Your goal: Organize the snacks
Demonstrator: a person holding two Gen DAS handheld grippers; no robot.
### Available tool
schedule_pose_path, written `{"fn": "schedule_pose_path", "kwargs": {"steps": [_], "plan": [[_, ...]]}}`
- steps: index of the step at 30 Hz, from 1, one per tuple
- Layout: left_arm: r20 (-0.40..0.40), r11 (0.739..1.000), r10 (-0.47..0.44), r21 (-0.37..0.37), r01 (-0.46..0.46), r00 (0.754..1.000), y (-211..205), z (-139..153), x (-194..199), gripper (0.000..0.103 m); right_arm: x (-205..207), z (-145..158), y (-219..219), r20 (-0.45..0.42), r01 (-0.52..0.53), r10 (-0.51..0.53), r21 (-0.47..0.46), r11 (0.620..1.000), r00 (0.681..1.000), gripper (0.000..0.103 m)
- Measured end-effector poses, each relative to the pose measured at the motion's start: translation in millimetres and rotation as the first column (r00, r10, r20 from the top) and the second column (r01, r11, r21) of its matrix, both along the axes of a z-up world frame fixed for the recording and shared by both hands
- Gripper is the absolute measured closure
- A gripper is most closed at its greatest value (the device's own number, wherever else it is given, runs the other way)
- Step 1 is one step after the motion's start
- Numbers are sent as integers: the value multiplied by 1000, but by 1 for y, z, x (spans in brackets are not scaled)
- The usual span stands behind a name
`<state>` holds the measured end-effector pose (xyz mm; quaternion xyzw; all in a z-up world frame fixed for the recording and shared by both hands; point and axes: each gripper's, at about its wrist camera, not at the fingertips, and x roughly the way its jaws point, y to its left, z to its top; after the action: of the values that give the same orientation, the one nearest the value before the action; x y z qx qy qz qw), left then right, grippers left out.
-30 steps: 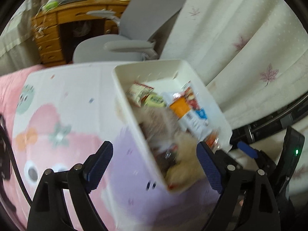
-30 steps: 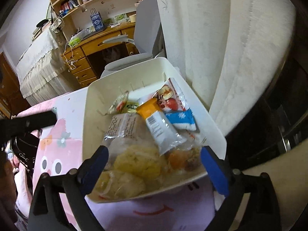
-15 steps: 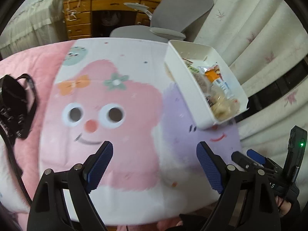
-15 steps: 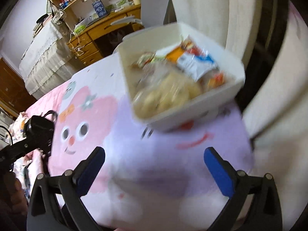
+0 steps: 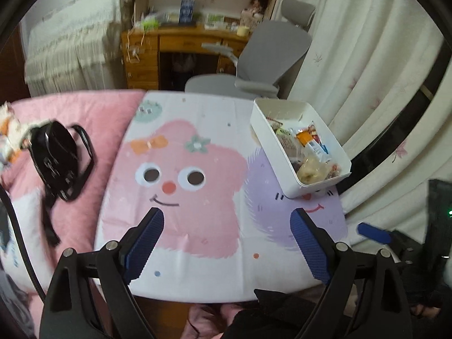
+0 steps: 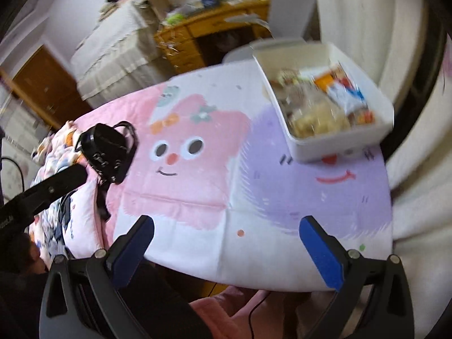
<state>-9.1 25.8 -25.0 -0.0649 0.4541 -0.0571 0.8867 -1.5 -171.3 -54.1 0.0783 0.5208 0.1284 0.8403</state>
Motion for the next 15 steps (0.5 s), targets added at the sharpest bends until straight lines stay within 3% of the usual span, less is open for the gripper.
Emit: {"fn": "schedule_pose_path", "kwargs": {"steps": [9,15], "plan": [[50,995,-10,105,5,999,-21,35,-22,9,-32,55,-4,127,26,-22,-34,999,992,0],[67,987,-9,163,-2,998,-33,43,-36,9,-52,74,-11,171,88,-81,-33,996,982,0]]}}
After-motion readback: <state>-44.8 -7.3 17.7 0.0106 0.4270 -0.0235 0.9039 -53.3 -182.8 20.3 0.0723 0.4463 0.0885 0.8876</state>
